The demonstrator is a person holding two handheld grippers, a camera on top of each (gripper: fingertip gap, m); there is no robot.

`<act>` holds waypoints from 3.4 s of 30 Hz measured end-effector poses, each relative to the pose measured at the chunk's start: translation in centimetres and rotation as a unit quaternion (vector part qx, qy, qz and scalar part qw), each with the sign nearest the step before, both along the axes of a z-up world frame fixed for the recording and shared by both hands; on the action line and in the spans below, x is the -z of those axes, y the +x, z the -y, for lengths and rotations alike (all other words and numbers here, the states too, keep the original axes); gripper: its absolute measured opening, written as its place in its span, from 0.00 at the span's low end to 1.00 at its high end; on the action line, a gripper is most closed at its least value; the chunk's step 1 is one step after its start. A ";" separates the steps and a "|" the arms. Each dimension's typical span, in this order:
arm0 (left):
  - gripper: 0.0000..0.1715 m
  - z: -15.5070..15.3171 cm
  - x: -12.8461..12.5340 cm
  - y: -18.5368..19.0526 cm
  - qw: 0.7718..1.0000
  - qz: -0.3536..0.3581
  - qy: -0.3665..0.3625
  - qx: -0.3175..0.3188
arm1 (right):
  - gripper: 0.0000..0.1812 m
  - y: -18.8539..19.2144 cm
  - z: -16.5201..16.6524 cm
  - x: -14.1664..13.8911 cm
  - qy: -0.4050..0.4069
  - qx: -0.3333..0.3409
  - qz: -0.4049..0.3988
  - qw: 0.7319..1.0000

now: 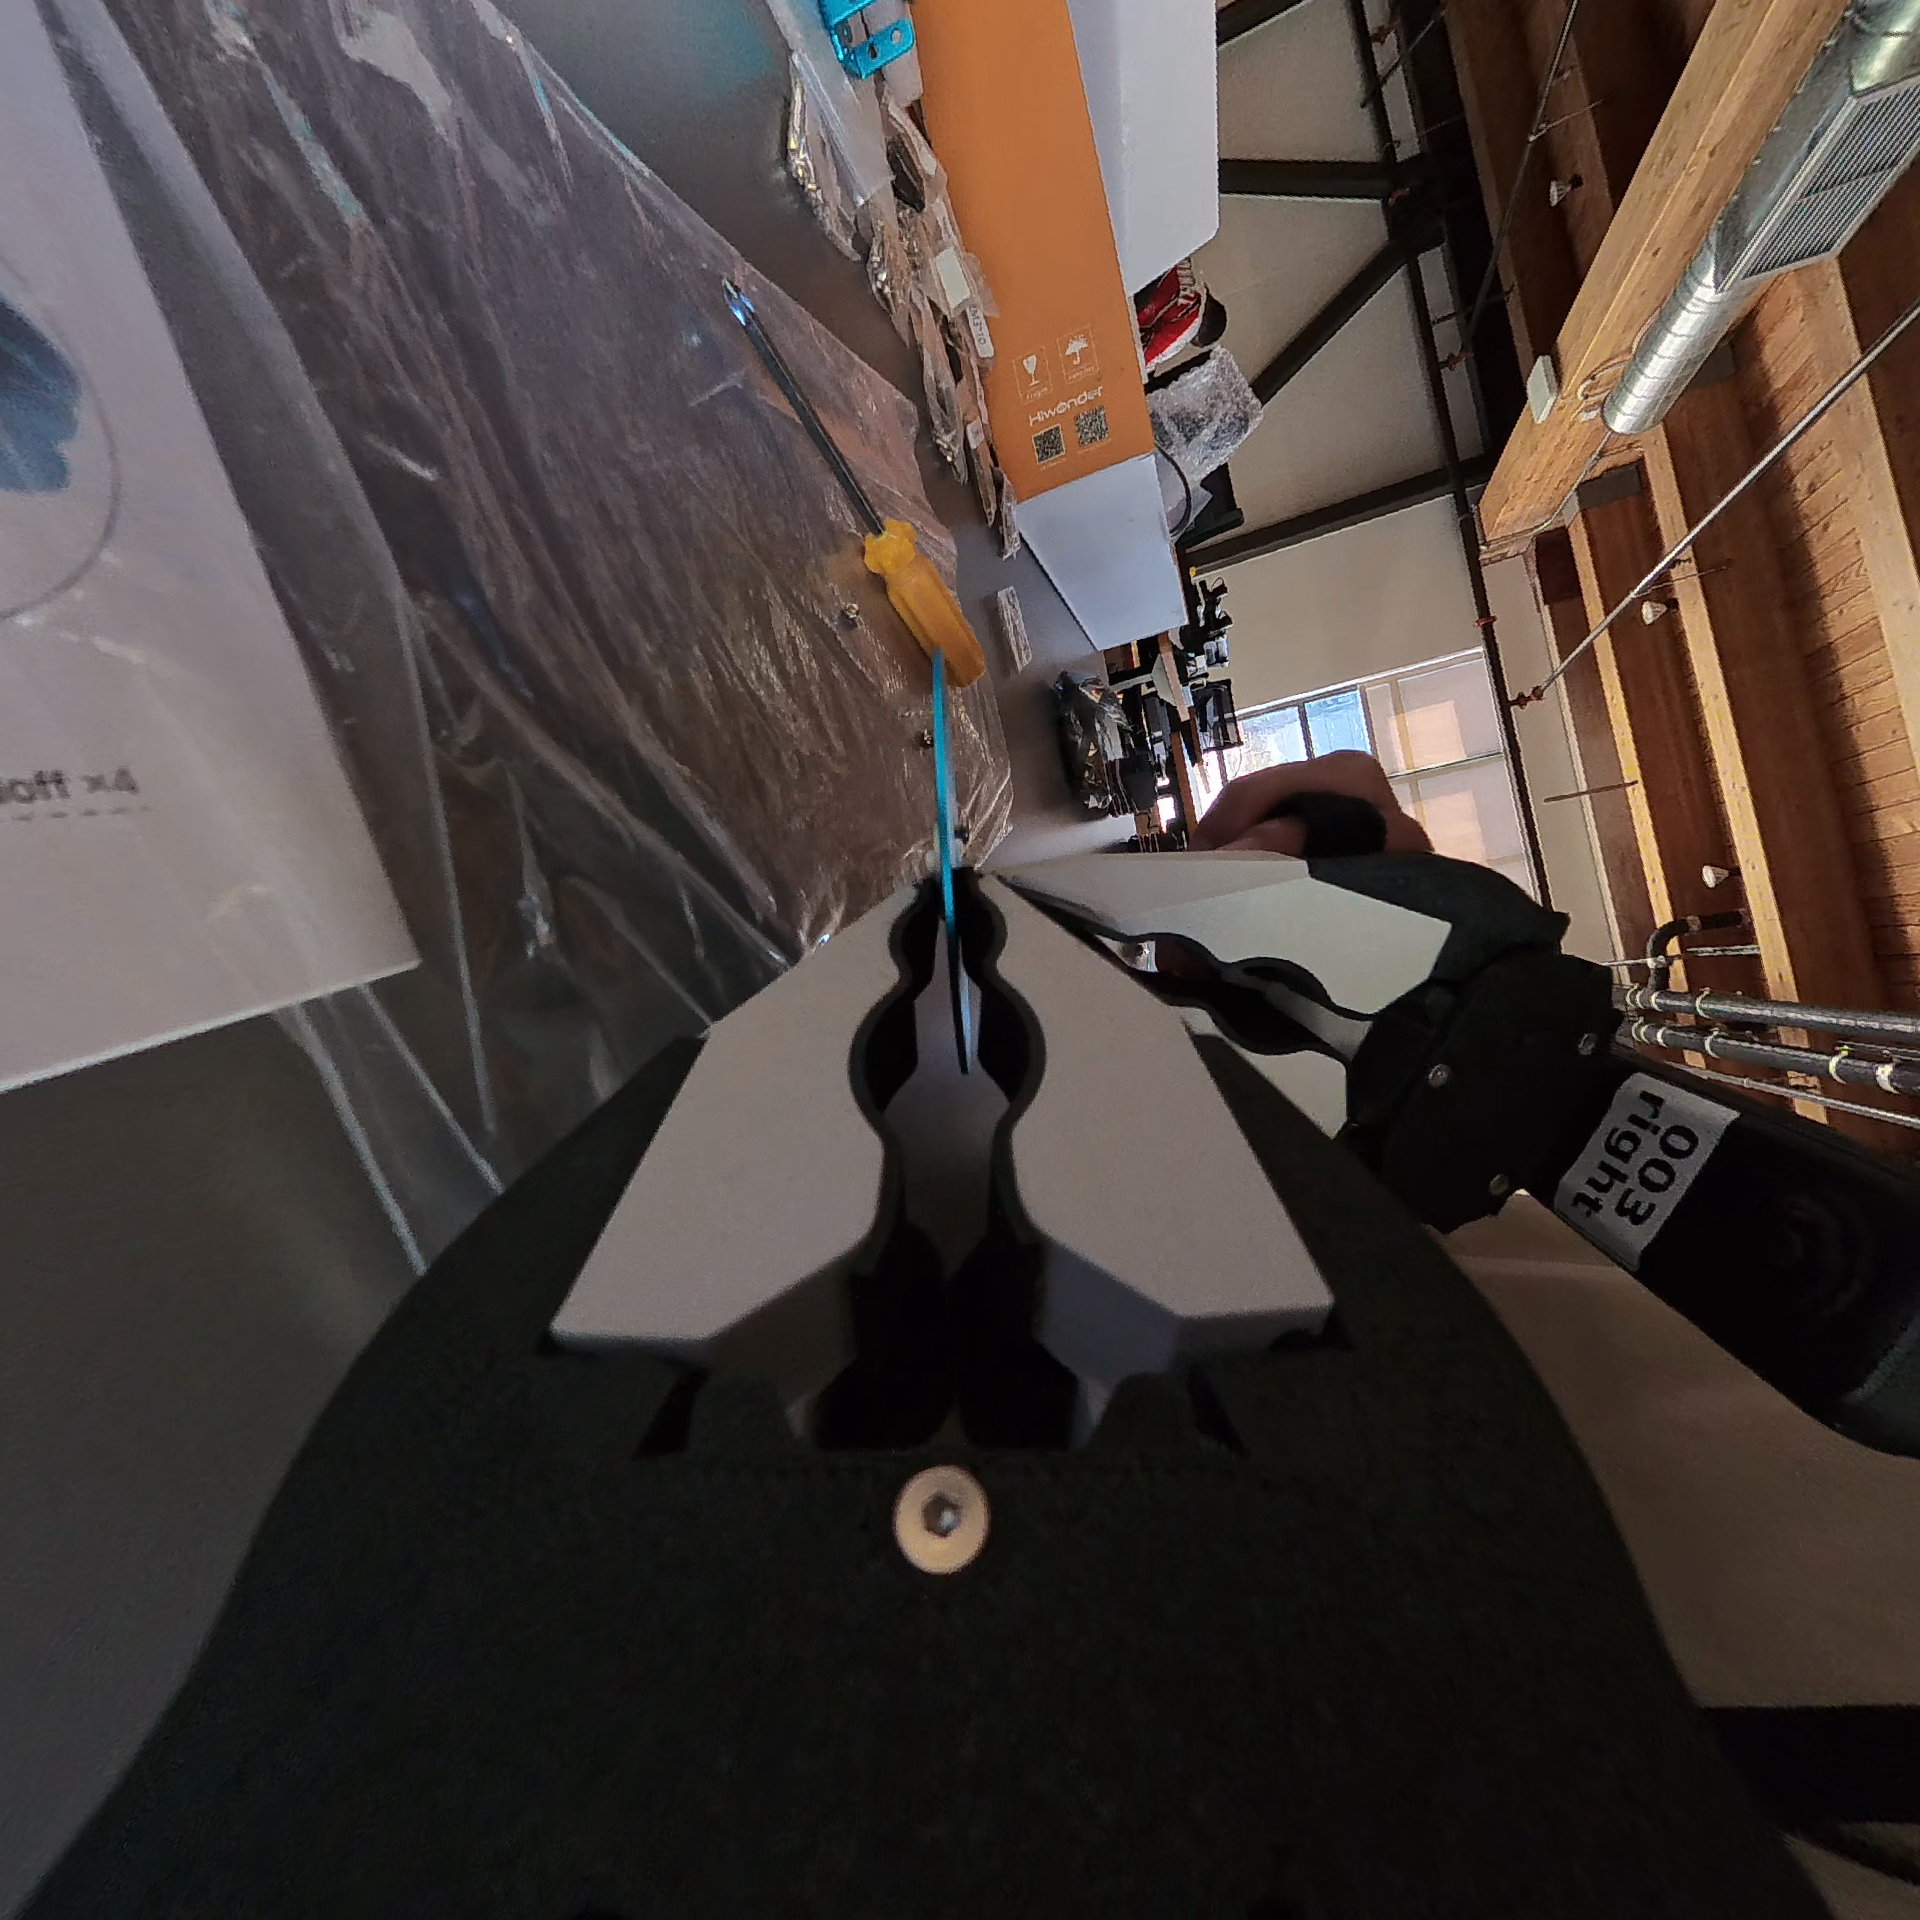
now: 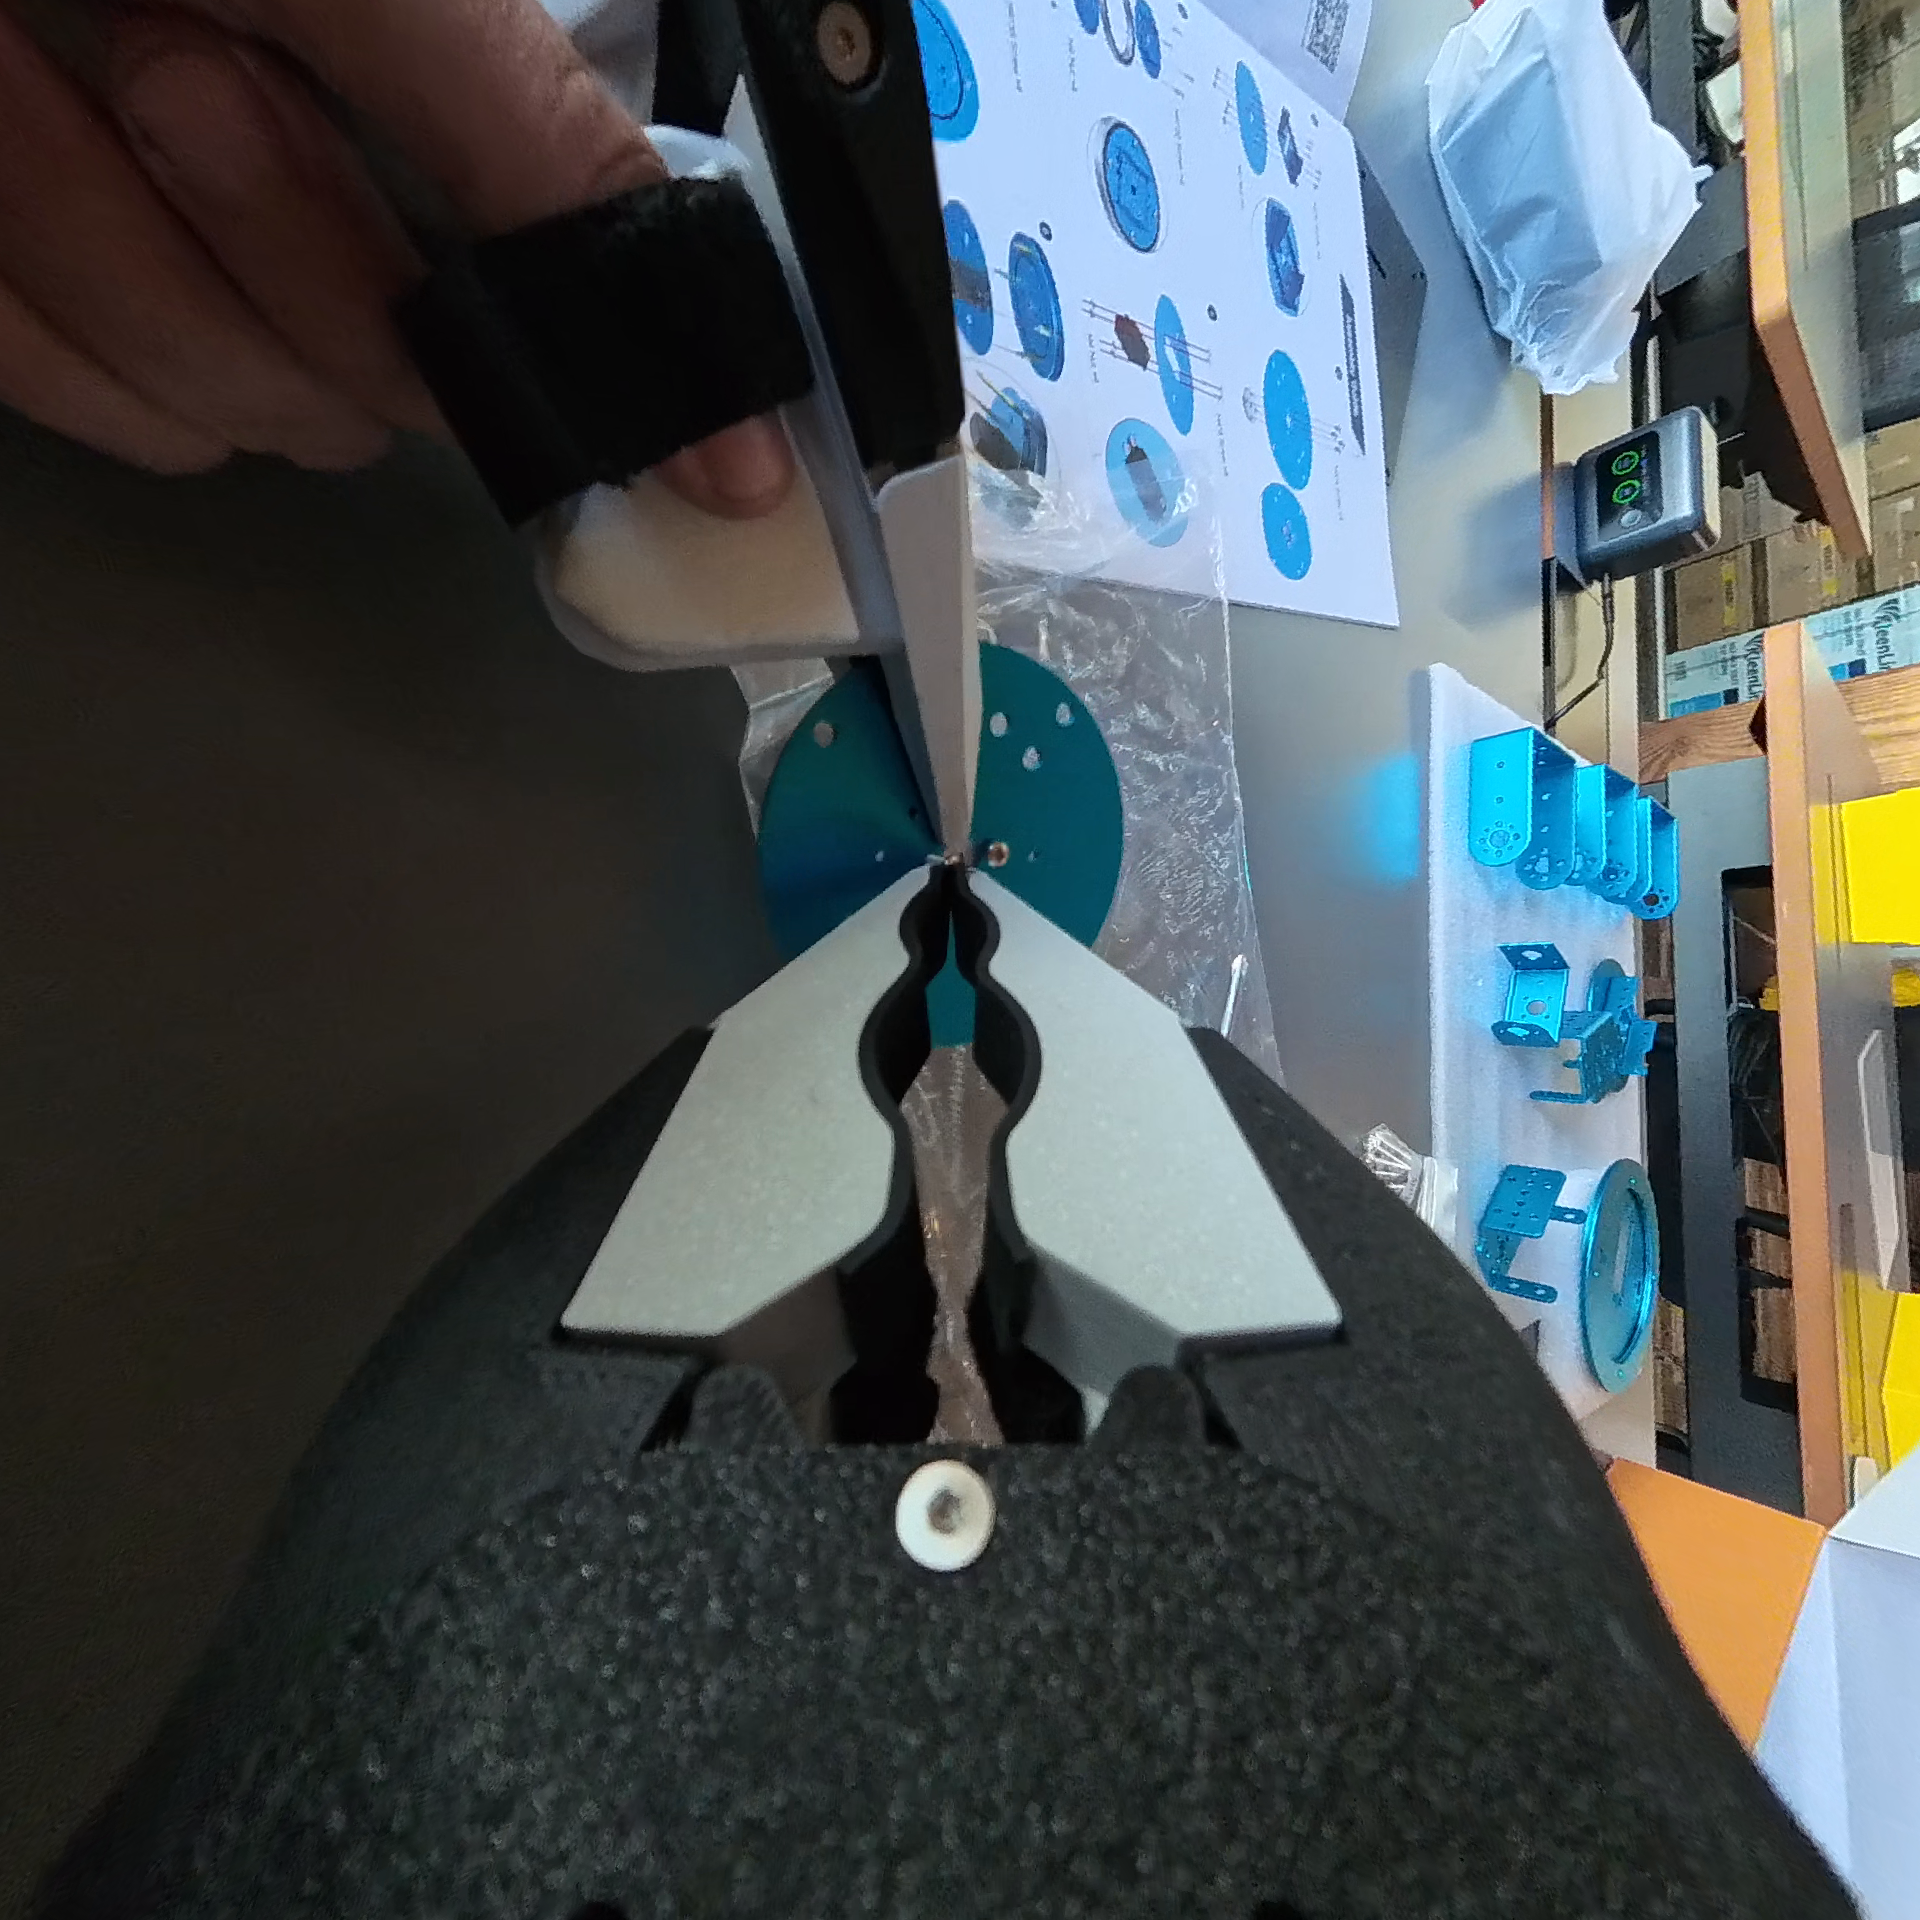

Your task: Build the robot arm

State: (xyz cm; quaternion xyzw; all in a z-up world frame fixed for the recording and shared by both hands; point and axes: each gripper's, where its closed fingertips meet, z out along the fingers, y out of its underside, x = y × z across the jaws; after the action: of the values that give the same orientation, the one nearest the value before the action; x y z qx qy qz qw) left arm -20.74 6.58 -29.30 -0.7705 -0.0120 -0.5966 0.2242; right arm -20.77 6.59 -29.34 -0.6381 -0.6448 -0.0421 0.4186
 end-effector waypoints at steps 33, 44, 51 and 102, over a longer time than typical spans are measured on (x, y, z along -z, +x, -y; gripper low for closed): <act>0.02 -0.5 -0.3 -0.5 0.996 0.070 -0.054 -0.007 | 0.01 -0.5 -0.1 -0.5 -0.024 -0.007 -0.030 0.999; 0.02 -0.6 -0.6 -0.6 0.993 0.095 -0.068 -0.007 | 0.02 -0.8 -0.2 -0.7 -0.046 -0.007 -0.056 0.997; 0.02 -0.6 -0.6 -0.7 0.993 0.099 -0.069 -0.010 | 0.02 -1.0 0.0 -1.0 -0.060 -0.011 -0.071 0.996; 0.02 -0.8 0.3 -0.3 1.000 -0.004 -0.008 -0.030 | 0.01 -0.2 -1.0 0.6 0.035 -0.049 0.125 0.990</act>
State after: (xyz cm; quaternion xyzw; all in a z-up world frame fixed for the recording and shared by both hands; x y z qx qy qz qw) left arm -21.08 7.41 -29.56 -0.7742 -0.0383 -0.5861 0.2359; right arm -20.94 7.60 -29.93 -0.5802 -0.7210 -0.1234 0.3580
